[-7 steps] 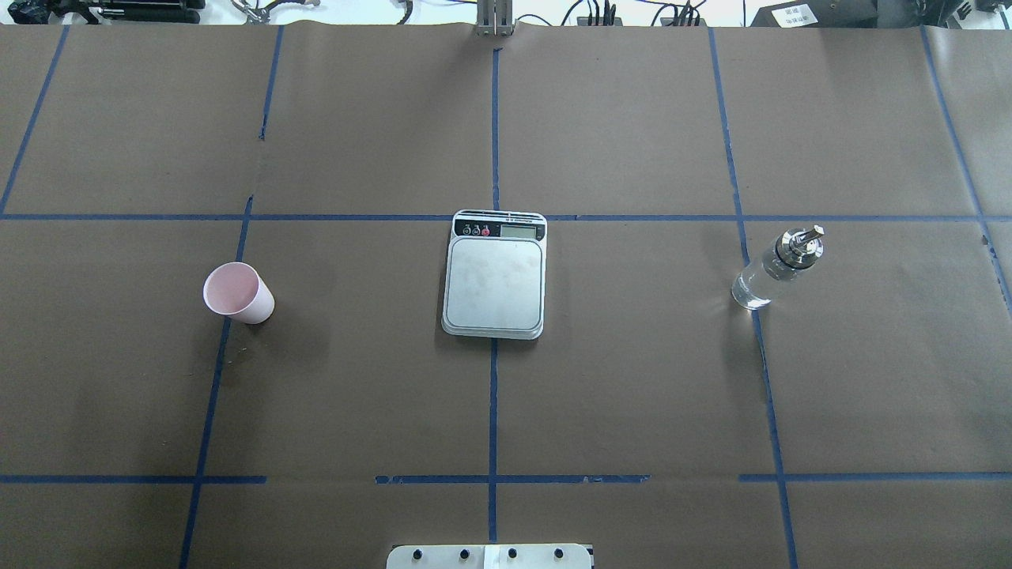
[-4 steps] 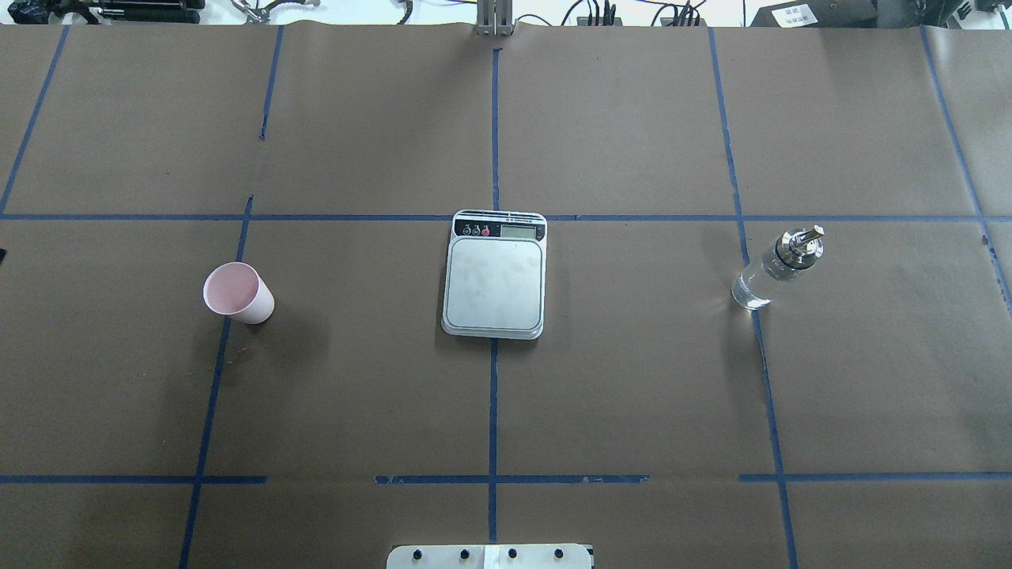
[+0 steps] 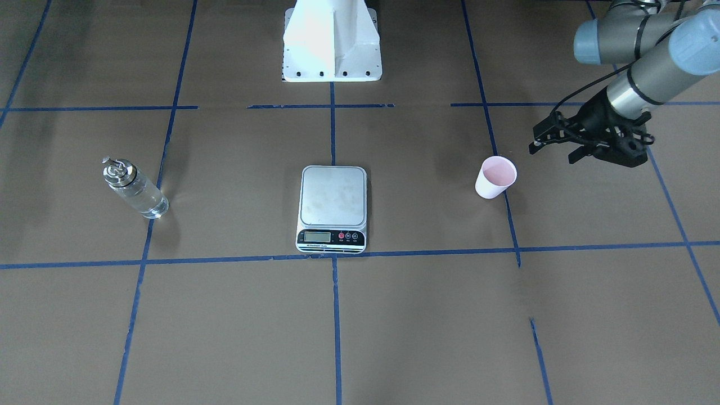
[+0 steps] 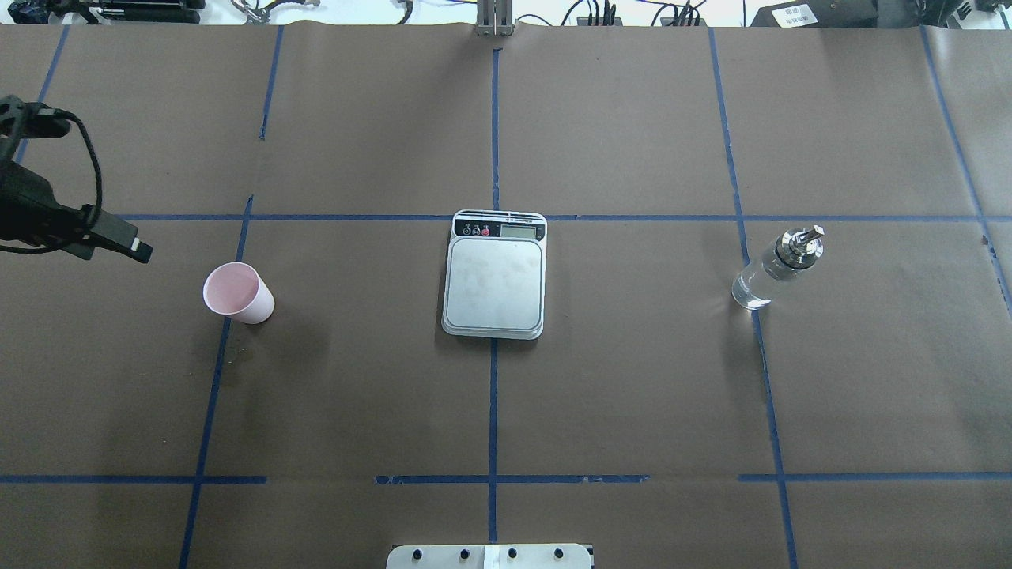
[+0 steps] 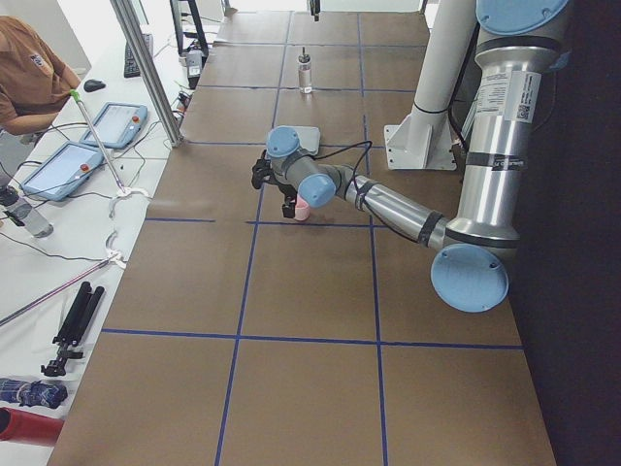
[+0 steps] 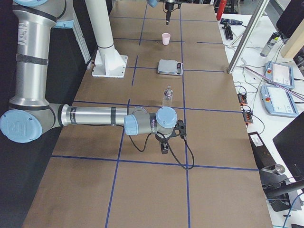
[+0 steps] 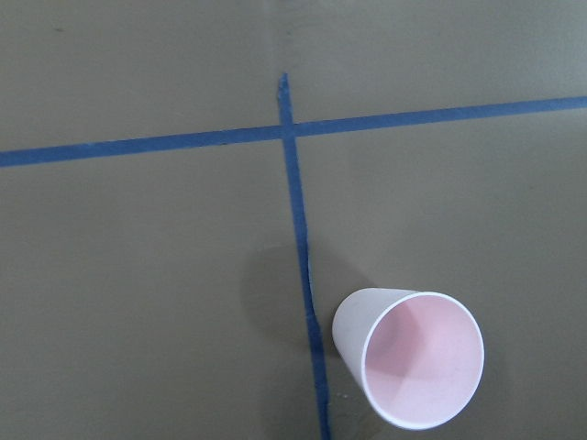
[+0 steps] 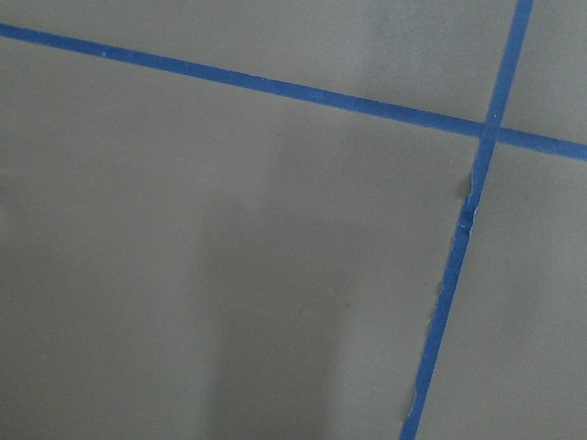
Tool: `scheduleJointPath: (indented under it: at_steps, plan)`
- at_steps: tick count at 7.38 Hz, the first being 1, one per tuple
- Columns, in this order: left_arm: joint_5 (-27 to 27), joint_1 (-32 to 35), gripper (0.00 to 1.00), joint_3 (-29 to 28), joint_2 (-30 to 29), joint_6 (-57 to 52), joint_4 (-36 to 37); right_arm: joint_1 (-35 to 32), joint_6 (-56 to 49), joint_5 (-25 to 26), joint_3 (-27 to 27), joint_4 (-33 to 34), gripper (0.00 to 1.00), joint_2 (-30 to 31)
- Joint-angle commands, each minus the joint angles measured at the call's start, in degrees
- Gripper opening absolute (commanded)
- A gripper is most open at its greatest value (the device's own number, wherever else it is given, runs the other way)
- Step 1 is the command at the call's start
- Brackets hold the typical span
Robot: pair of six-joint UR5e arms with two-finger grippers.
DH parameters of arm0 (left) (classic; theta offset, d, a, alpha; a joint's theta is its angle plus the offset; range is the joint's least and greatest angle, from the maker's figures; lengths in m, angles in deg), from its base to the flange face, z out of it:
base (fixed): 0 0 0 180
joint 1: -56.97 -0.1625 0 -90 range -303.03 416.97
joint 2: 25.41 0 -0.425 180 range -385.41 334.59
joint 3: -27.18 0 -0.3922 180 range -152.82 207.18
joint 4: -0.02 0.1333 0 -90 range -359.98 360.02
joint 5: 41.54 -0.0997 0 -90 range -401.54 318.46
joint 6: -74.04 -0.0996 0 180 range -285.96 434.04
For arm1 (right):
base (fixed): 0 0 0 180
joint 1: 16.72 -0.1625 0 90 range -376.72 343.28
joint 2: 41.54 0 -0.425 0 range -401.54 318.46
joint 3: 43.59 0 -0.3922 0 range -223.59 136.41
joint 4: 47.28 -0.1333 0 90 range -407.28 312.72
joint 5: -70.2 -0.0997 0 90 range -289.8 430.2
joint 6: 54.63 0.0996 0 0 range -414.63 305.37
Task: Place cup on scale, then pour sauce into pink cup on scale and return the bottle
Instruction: 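Reach the left gripper to the pink cup and grasp it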
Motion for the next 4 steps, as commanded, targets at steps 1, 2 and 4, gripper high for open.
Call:
scheduleJointPath:
  at_steps: [1, 2, 4]
  plan:
    - [-7.7, -8.0, 0.98, -1.6, -2.3, 7.2, 0.1, 0.2, 0.1, -0.1, 0.4, 0.0, 1.00, -0.1]
    - [-7.9, -8.4, 0.98, -2.6, -2.6, 7.2, 0.1, 0.2, 0.0, -0.1, 0.6, 0.0, 1.00, -0.1]
    - [-7.9, -8.9, 0.92, -4.8, -2.4, 6.8, -0.1, 0.3, 0.0, -0.1, 1.2, 0.0, 1.00, -0.3]
